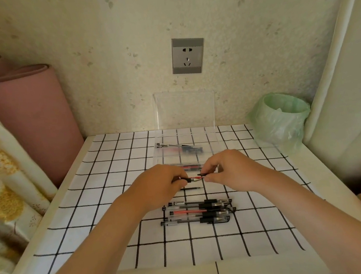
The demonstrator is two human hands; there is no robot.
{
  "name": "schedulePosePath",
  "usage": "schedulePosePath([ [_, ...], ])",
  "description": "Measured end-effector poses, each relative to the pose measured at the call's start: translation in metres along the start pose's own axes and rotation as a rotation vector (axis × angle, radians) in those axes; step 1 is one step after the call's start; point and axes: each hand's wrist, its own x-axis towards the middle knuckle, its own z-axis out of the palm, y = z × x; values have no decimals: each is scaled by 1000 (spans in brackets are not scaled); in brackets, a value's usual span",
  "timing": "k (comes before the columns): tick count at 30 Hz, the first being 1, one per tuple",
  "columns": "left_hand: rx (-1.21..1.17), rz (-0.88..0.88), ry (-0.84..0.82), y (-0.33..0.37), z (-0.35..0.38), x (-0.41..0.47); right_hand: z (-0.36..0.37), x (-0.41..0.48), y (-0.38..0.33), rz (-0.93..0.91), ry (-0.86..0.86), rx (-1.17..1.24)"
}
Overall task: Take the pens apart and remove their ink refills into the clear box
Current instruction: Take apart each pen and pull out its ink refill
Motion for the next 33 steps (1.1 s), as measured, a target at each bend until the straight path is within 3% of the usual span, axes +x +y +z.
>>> schedulePosePath([
  [17, -108, 57, 28, 0, -3, 1, 15, 1, -7, -108, 64, 15],
  [25, -124, 39, 2, -1, -10, 0, 14, -1, -13, -243, 109, -267],
  [33, 22, 164, 60, -8, -8, -10, 27, -6, -19, -67, -14, 131],
])
